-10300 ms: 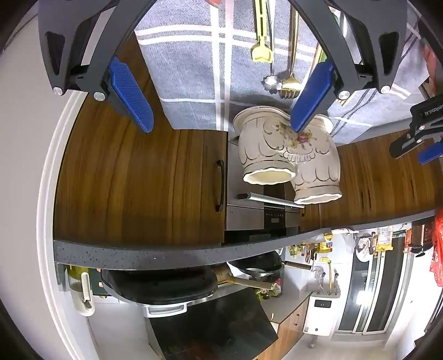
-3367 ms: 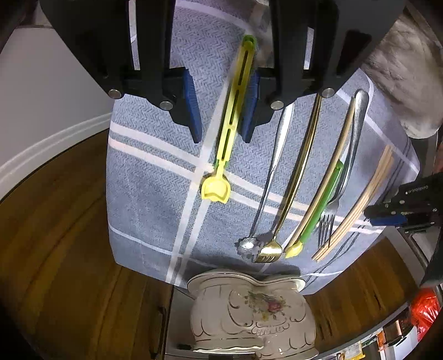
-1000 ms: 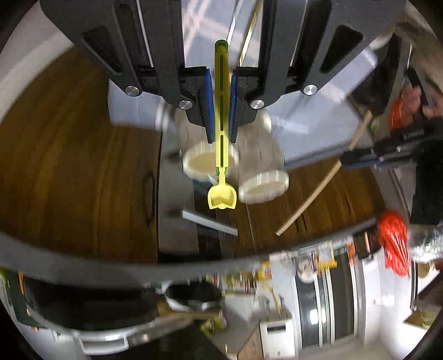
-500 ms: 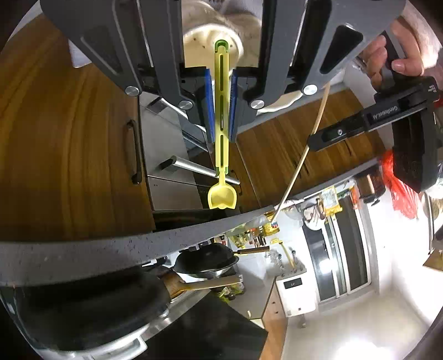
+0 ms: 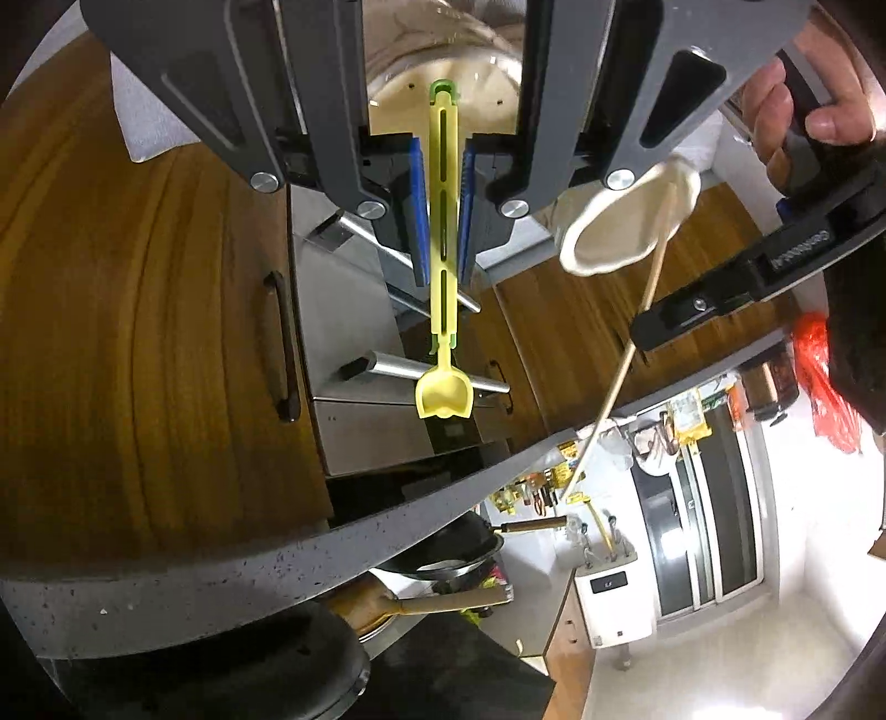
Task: Organize utensils
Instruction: 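Lift the yellow spoon and chopstick and insert them into the ceramic holder with both tools, then open both tools and withdraw them back over the table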
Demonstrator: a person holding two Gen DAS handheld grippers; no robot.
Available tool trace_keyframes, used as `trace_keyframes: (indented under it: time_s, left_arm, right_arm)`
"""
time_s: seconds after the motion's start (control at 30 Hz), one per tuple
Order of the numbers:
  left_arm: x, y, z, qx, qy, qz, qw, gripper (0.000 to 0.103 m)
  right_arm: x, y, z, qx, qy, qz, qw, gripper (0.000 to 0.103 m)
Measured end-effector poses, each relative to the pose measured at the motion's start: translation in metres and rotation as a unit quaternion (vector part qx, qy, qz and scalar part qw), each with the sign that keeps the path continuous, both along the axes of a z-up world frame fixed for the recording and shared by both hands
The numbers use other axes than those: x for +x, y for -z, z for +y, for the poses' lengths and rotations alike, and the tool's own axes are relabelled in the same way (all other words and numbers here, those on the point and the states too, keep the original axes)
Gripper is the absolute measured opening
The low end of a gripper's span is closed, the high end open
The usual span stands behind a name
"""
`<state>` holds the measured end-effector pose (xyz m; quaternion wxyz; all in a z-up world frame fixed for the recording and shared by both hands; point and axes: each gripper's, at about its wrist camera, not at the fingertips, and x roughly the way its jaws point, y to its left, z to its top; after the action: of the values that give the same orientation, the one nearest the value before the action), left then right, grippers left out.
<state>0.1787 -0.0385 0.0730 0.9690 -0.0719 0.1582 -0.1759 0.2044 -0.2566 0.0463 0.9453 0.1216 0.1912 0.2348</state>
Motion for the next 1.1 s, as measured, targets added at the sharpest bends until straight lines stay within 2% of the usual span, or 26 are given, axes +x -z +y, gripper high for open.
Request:
trace_keyframes:
  time_s: [0.17,0.33,0.73,1.0,1.1]
  left_arm:
    - [-0.009,0.013,0.006,0.001,0.004,0.013,0.9999,0.006]
    - [-0.023,0.018,0.006,0.021,0.007,0.015,0.9996,0.006]
    - [-0.025,0.019,0.014,0.010,0.007,0.043,0.9990,0.006]
    - [-0.033,0.016,0.011,0.025,0.001,0.030,0.9992,0.007]
    - [-0.037,0.015,0.010,0.032,-0.001,0.023,0.9992,0.011]
  right_arm:
    - [-0.009,0.004,0.001,-0.011,-0.006,0.004,1.000,0.010]
    - [-0.016,0.006,-0.002,-0.018,-0.006,0.012,1.000,0.010]
    - [-0.025,0.010,-0.004,-0.034,-0.001,0.016,0.999,0.010]
    - [-0.026,0.011,-0.013,-0.031,0.012,0.021,0.999,0.011]
    - [-0.028,0.012,-0.014,-0.030,0.014,0.021,0.999,0.013]
